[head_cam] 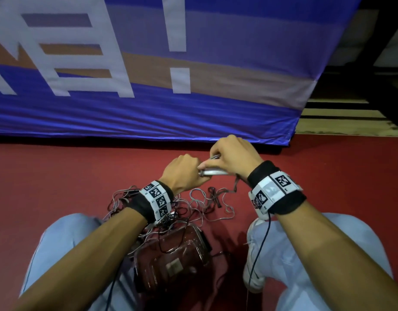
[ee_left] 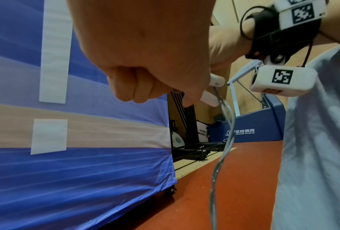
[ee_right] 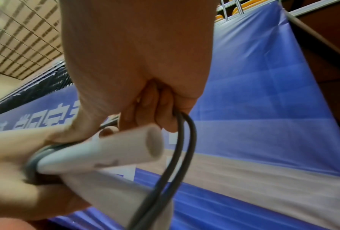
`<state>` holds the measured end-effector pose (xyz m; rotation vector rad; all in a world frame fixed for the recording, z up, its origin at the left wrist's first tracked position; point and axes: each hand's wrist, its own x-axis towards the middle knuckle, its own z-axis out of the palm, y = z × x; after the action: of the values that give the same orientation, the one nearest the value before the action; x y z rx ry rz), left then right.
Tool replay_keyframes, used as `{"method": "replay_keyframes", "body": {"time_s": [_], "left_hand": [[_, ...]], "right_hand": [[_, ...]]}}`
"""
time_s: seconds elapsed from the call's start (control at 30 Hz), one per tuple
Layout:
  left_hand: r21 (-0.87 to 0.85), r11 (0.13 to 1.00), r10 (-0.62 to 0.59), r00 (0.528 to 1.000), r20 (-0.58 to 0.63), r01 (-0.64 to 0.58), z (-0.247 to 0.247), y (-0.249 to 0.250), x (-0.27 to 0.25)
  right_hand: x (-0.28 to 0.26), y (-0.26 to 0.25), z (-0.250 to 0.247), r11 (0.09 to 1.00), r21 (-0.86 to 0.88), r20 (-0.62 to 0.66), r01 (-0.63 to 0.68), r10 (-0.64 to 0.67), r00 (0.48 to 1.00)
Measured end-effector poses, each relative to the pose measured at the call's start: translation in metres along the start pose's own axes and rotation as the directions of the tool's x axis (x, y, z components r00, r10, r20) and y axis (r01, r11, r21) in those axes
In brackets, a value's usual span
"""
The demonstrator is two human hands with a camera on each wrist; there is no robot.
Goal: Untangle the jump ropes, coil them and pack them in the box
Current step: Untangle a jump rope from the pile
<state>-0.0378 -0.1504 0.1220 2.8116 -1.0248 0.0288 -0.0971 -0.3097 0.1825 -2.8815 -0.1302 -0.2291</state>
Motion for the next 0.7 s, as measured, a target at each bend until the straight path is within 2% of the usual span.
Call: {"method": "replay_keyframes", "body": {"time_s": [0.1,0.17,0.23,0.4,0.53,0.7], "left_hand": [[0.034,0.997,0.066,0.998,0.021,-0.067,-0.006,0.002,-0.005],[0.088,0.989,0.12,0.992,0.026,-0.121,-0.011,0.002,-0.006],[0.129,0.976,0.176,0.984,0.023,-0.177,-0.018,0.0,-0.007],[0.056,0.963,0.268,0.963,-0.045,-0.265,-0.032,-0.013,-0.014],[-0.082,0.956,0.264,0.95,-0.169,-0.281,-0.034,-0.021,-0.015],[-0.229,0.93,0.242,0.948,-0.209,-0.288,-0.033,-0.021,-0.018]], "right_hand": [[-0.001,0.009,-0.004,0.997,0.052,0.031,-0.062,0.06,0.998],[-0.001,0.015,-0.008,0.987,0.141,0.096,-0.078,0.065,0.993],[0.0,0.017,-0.011,0.958,0.28,0.162,-0.064,0.018,0.987],[0.005,0.024,-0.023,0.823,0.564,0.251,-0.067,-0.093,0.964],[0.008,0.028,-0.023,0.813,0.574,0.273,-0.097,-0.078,0.959],[0.011,0.018,-0.011,0.837,0.537,0.207,-0.103,-0.012,0.978]]}}
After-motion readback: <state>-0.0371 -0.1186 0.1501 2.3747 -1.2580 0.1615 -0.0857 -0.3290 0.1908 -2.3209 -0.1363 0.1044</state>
